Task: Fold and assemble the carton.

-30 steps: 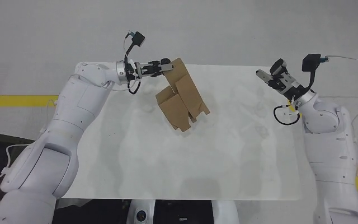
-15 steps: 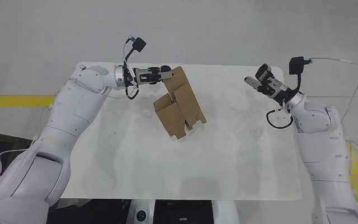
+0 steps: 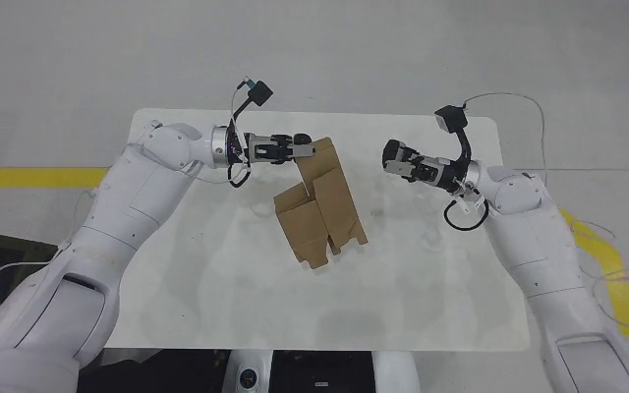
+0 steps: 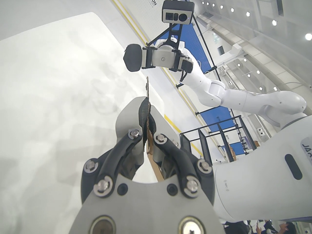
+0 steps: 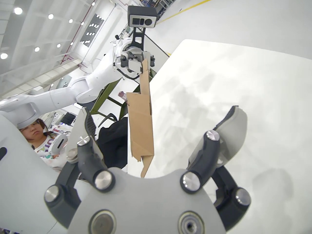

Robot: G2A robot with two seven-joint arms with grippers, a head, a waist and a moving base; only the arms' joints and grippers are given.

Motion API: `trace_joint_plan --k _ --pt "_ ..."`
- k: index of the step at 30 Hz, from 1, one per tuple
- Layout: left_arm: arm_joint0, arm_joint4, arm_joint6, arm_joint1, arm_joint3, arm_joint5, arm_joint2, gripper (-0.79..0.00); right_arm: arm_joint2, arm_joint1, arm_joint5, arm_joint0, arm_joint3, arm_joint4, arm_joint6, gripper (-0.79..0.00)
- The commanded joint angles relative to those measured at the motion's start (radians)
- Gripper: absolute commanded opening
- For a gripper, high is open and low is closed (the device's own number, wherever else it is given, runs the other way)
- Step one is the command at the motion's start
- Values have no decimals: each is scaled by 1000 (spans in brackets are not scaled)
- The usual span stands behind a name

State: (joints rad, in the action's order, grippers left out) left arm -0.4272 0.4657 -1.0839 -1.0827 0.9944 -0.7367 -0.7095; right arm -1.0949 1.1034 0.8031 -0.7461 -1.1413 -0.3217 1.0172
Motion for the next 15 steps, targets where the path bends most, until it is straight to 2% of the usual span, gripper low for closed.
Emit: trace_joint_plan --k 1,15 --pt "2 21 -6 2 8 7 12 -785 37 -4 0 14 2 -26 0 0" --pt "33 111 -28 12 23 28 82 -785 325 -22 41 133 36 -78 -41 0"
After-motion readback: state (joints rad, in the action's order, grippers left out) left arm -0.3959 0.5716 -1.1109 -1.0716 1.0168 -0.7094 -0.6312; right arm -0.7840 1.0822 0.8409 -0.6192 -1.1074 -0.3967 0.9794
